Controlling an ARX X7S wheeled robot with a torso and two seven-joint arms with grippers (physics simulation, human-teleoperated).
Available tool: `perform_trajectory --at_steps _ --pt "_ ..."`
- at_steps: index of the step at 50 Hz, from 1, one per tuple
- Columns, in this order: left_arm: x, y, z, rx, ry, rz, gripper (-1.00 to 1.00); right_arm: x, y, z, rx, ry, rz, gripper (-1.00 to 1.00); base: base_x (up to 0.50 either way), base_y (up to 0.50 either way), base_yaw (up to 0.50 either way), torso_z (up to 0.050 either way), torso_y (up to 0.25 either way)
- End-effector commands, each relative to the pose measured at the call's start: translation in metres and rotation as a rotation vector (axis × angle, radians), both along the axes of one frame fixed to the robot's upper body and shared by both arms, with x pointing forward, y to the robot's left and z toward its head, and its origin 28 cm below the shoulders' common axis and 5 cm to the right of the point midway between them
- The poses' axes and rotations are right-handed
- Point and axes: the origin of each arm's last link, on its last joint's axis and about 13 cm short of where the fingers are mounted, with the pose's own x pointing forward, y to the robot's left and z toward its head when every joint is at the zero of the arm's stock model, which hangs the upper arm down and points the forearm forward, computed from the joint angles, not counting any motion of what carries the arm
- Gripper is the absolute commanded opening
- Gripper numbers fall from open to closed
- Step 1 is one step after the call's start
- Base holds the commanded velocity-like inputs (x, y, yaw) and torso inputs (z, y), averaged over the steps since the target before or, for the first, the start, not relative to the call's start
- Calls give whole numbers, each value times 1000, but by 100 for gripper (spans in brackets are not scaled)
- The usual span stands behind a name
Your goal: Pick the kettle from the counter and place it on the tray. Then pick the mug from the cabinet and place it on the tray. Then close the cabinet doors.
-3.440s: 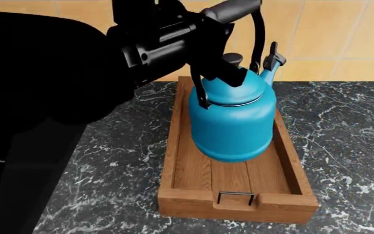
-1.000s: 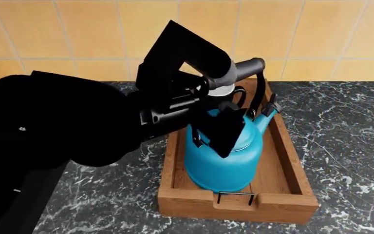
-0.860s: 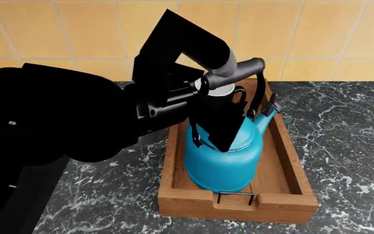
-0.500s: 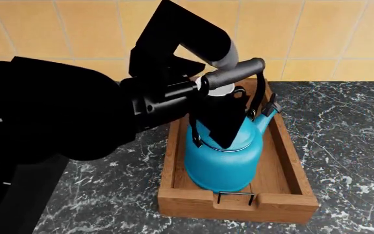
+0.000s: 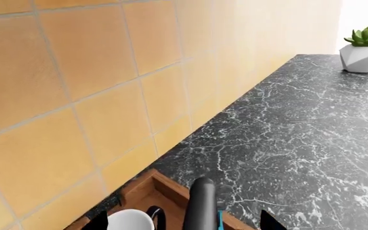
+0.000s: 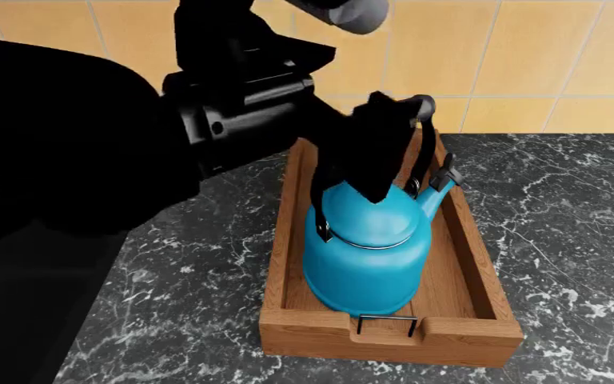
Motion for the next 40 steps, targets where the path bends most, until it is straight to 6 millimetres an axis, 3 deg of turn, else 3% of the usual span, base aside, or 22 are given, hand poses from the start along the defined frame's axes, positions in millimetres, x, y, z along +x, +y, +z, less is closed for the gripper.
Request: perform_trajectory --at_steps 1,7,15,28,40 --pt "-15 5 29 -103 -103 -8 100 -1 1 2 -3 -4 4 100 0 0 0 0 0" --pt "-33 14 55 -261 -273 43 100 -5 4 3 4 -30 12 100 0 0 0 0 0" --pt "-63 31 58 -415 -461 159 100 -14 10 0 -10 -57 45 100 0 0 0 0 0" --pt "-96 63 22 -535 -726 438 100 -29 22 -10 -46 -95 83 100 0 0 0 0 0" --pt "-110 76 -9 -552 -777 544 100 -33 26 -9 -67 -120 93 100 0 0 0 0 0"
